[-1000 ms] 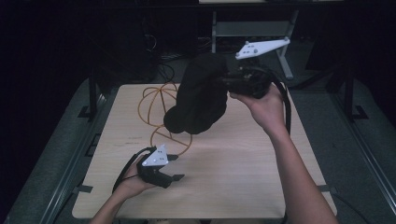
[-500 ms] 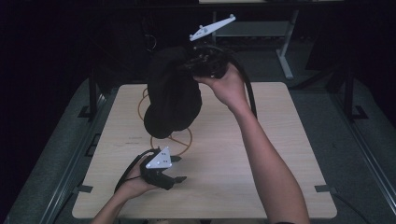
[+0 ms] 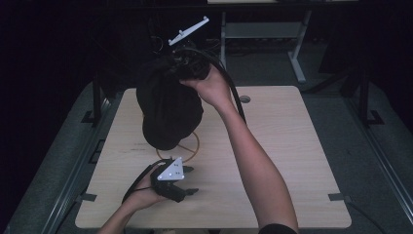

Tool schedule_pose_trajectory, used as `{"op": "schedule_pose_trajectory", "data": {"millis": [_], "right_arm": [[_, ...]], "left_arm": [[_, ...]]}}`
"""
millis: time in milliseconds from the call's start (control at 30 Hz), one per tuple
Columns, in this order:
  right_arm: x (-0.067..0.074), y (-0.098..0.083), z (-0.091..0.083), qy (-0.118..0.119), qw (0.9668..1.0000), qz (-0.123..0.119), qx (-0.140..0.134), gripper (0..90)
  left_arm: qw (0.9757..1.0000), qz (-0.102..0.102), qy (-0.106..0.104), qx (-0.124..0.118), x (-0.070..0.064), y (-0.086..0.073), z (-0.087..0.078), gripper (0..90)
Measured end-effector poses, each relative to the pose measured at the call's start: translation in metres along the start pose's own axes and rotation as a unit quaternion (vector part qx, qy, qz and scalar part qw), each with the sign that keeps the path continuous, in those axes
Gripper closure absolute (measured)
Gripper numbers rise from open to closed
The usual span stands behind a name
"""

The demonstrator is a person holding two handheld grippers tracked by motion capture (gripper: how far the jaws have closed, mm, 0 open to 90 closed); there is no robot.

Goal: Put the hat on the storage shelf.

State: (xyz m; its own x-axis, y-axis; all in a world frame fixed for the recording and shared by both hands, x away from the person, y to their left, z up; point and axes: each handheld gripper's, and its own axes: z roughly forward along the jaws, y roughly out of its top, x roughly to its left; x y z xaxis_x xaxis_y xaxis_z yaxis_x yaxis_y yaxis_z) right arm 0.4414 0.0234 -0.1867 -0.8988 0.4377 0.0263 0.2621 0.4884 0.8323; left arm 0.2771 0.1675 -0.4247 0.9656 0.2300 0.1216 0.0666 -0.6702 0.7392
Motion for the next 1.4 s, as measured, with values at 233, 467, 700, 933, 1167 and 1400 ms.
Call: {"op": "schedule_pose_trajectory", "data": {"millis": [233,467,700,933,1167,1400], "right_arm": [[-0.004,0.004,0.015,0.009,0.9999,0.013,0.003,83.8],[-0.009,0.002,0.039,0.02,0.9994,0.026,-0.014,81.0],[-0.008,-0.001,0.065,-0.007,0.9995,0.027,0.017,64.9],[-0.004,-0.003,0.072,0.03,0.9979,0.04,0.042,49.9],[0.001,-0.003,0.069,0.038,0.9984,0.007,0.041,50.9],[0.005,0.001,0.068,0.014,0.9992,-0.009,0.036,84.7]], "left_arm": [[1.0,0.002,-0.002,-0.005,-0.002,0.002,0.002,30.7],[0.9997,0.004,-0.019,-0.018,-0.008,0.007,0.003,30.7],[0.9997,0.007,-0.022,-0.01,-0.009,0.006,0.006,30.8],[0.9987,0.018,-0.043,-0.017,-0.016,0.012,0.007,30.7],[0.9987,0.019,-0.046,-0.012,-0.016,0.012,0.009,30.7],[0.9986,0.014,-0.045,-0.022,-0.015,0.013,0.007,30.9]]}}
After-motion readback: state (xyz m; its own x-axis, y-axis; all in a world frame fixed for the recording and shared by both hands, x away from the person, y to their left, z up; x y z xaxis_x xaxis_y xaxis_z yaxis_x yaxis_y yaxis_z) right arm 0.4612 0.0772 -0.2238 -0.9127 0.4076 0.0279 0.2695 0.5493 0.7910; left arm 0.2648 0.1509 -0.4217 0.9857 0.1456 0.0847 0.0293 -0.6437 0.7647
